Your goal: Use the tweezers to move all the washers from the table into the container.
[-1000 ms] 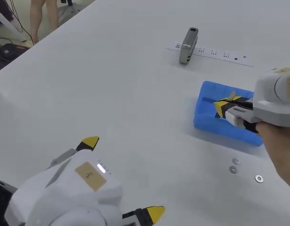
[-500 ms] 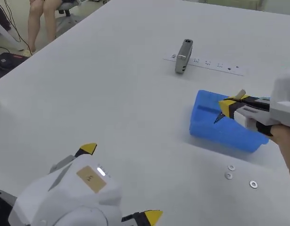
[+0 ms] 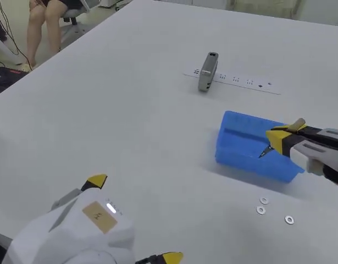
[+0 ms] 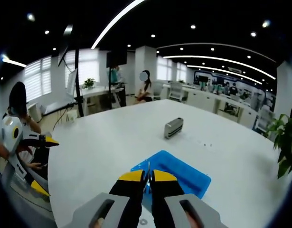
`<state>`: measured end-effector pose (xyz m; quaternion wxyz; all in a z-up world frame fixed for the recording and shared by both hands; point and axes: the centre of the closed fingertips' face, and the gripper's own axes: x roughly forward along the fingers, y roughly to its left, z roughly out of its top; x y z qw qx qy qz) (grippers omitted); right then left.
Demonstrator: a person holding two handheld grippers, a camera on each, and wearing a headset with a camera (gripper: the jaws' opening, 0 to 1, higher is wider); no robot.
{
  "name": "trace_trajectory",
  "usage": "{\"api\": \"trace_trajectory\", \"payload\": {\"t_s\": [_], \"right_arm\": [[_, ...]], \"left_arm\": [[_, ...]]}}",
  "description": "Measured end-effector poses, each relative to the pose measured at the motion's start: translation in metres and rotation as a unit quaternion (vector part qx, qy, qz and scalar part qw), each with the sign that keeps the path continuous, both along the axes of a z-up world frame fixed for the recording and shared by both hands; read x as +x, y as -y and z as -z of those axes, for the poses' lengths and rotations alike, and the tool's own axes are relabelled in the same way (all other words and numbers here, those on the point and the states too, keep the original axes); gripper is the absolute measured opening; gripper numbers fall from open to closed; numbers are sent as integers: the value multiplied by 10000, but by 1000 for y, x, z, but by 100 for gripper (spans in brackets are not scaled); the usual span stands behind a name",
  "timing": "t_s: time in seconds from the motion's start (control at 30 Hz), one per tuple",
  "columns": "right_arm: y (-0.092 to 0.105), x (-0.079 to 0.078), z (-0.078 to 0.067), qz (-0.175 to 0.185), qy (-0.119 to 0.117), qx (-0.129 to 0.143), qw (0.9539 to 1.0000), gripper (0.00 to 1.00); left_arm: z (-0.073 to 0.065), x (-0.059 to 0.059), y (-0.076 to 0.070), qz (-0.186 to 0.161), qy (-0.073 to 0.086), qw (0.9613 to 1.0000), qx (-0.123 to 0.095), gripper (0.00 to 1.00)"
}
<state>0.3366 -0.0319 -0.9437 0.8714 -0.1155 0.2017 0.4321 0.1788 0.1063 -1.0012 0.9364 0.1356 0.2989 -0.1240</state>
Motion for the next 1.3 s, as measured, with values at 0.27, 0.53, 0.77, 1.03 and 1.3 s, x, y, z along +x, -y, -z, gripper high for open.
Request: {"api": "trace_trajectory", "payload": {"t_s": [0.27, 0.53, 0.77, 1.03, 1.3], "right_arm": [[11, -21, 29, 99, -297, -192, 9993, 2], [17, -31, 51, 121, -574, -295, 9978, 2], [21, -36, 69, 131, -780, -431, 9959, 2], [22, -34, 73, 145, -766, -524, 9956, 2], [20, -36, 73, 109, -743, -519, 9958, 2]], "left_arm": [[1, 0, -1, -17, -26, 10000, 39, 98], [2, 1, -2, -32, -14, 10000, 44, 98], [2, 1, -3, -42, -13, 10000, 49, 98], [2, 0, -2, -38, -18, 10000, 56, 98], [1, 1, -3, -51, -8, 10000, 58, 98]]}}
